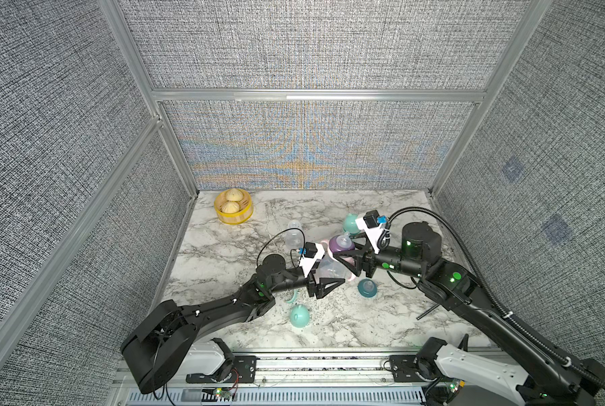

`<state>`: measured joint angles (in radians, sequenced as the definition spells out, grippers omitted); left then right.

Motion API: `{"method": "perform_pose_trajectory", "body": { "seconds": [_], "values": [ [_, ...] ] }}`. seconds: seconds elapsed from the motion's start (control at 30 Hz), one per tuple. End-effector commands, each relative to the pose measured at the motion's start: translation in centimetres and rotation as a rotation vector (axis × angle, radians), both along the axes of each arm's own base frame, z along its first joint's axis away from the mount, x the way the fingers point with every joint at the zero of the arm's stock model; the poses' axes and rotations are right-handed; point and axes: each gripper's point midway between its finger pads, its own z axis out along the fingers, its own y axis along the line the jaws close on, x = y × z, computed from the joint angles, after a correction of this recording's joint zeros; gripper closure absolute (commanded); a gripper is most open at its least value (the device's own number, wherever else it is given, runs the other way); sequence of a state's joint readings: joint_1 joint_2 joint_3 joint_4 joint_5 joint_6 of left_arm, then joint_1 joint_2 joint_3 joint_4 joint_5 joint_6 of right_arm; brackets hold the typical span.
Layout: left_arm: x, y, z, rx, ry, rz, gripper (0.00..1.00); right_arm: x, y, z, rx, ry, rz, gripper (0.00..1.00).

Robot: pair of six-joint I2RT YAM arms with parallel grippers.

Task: Assemble the baby bottles
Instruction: Screw the nipple onto the baby bottle.

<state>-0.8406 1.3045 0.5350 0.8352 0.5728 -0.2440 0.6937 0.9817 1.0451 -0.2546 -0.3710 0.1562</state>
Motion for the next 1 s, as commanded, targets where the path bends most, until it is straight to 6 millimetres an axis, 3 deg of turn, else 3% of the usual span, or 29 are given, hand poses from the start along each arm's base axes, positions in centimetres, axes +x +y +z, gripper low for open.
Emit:
{"method": "perform_pose_trajectory", "body": {
  "seconds": [0.0,0.27,0.5,0.73,0.97],
  "values": [
    [0.5,0.1,0.7,-0.013,-0.034,0.028,1.00,0.2,0.1,1.1,0.030,-0.016,-0.004,0.36],
    [3.9,1.8,0.3,0.045,-0.093,0.258,1.00,1.3,0.1,0.7,0.038,0.022,-0.079,0.61],
    [6.7,4.7,0.8,0.039,-0.129,0.499,1.00,0.9,2.2,0.6,0.015,-0.030,-0.168,0.78],
    [7.6,5.2,0.4,0.061,-0.140,0.567,1.00,1.7,4.5,0.6,0.007,-0.049,-0.300,0.84],
    [8.1,6.0,0.1,0.076,-0.155,0.651,1.00,3.0,4.7,0.6,0.009,-0.044,-0.517,0.89]
  ]
}}
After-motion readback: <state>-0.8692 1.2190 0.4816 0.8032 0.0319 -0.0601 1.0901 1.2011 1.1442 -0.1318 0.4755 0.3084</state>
